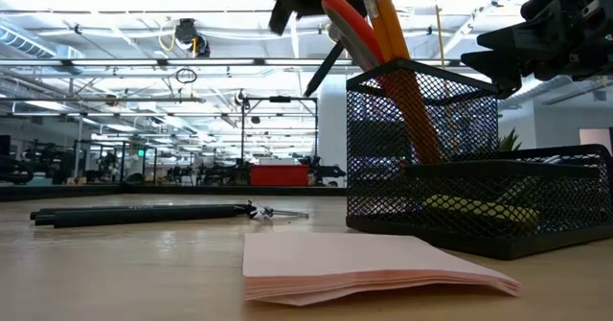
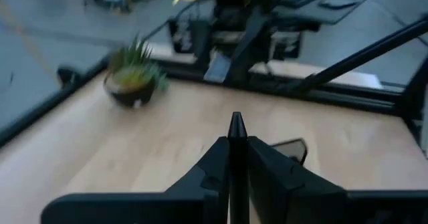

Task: Pick and place office supplies into organizer
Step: Put the black pen into the black desk organizer

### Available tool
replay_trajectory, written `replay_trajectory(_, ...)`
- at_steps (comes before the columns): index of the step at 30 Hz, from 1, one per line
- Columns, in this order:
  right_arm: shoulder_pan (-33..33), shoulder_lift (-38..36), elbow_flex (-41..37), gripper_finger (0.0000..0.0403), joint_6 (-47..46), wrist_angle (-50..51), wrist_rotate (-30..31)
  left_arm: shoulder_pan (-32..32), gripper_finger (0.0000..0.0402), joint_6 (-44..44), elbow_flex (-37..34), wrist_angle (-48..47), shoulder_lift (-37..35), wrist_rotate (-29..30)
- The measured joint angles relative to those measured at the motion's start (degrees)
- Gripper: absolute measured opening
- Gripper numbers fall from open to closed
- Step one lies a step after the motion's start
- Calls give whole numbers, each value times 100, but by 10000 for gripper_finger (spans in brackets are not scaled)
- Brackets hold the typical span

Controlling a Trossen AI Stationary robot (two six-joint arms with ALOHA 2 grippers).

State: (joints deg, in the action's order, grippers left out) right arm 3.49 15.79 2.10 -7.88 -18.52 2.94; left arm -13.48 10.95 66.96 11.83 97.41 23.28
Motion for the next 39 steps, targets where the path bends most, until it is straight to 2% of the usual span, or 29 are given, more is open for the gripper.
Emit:
replay_trajectory(5,-2,0,0,183,0,0,0,-112,41,-766,0,605,0,-149)
replay_trajectory(10,0,0,-1,183,0,0,0,-135,39,-1444,0,883,2,-557)
replay_trajectory(16,0,0,0,183,-2,0,0,-134,54,-1911,0,1289,2,-1092)
replay_trajectory(24,0,0,-1,183,-1,0,0,-102,36,-2437,4,1955,227,-1923)
replay_trajectory(30,0,0,0,183,-1,0,-1,120,52,-2391,4,2779,601,-2838)
replay_trajectory(39,-2,0,-2,183,0,2,-1,440,39,-1817,4,3662,1073,-4496)
